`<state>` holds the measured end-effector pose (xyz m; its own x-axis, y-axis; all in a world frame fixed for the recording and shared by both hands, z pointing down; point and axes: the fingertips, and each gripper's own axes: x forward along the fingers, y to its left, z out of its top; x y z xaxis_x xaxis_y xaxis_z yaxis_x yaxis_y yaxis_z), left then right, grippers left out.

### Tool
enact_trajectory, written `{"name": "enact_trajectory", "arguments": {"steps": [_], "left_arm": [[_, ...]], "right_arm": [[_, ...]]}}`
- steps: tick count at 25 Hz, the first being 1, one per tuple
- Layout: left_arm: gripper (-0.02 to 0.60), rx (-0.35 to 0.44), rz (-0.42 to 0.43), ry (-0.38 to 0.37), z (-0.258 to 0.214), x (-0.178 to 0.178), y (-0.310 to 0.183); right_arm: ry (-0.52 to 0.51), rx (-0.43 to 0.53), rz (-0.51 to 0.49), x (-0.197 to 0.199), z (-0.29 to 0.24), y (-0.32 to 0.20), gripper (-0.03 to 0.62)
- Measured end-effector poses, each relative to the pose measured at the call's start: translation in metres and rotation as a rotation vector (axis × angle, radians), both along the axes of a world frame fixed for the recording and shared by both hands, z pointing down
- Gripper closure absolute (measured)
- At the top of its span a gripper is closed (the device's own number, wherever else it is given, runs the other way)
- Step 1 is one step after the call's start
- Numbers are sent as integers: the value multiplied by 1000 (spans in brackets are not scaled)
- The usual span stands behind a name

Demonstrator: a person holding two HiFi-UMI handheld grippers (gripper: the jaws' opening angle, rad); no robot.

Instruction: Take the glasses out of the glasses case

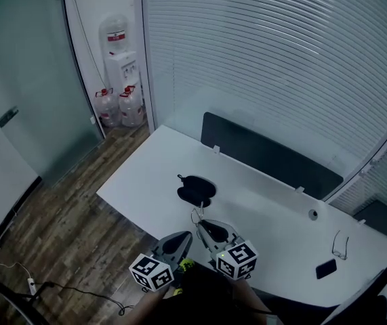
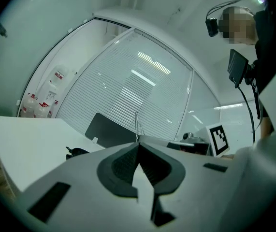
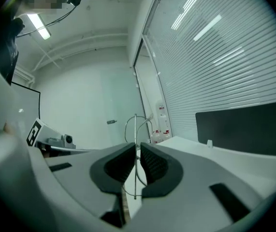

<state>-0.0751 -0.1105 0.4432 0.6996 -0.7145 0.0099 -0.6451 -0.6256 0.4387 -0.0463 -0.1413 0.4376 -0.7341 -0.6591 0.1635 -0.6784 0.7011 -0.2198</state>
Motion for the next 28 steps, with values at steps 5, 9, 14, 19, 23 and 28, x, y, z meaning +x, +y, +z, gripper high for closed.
{"name": "enact_trajectory", "arguments": {"steps": [5, 9, 14, 19, 23, 28], "left_arm": [[572, -2, -2, 18, 0, 2, 42], [571, -26, 14, 25, 9, 9, 70], [572, -20, 52, 41, 5, 22, 87], [571, 15, 70, 19, -4, 31, 101], [571, 21, 68, 5, -3, 40, 110], [572, 10, 60, -8, -4, 58, 131]], "right_arm": [[-2, 6, -7, 1, 5, 40, 554], [-24, -29, 5, 7, 12, 69, 554], [-29, -28, 7, 11, 12, 88, 554], [-41, -9, 2, 17, 4, 102, 554], [-54, 9, -8, 24, 0, 111, 554], [-80, -3, -17, 42, -1, 134, 554]]}}
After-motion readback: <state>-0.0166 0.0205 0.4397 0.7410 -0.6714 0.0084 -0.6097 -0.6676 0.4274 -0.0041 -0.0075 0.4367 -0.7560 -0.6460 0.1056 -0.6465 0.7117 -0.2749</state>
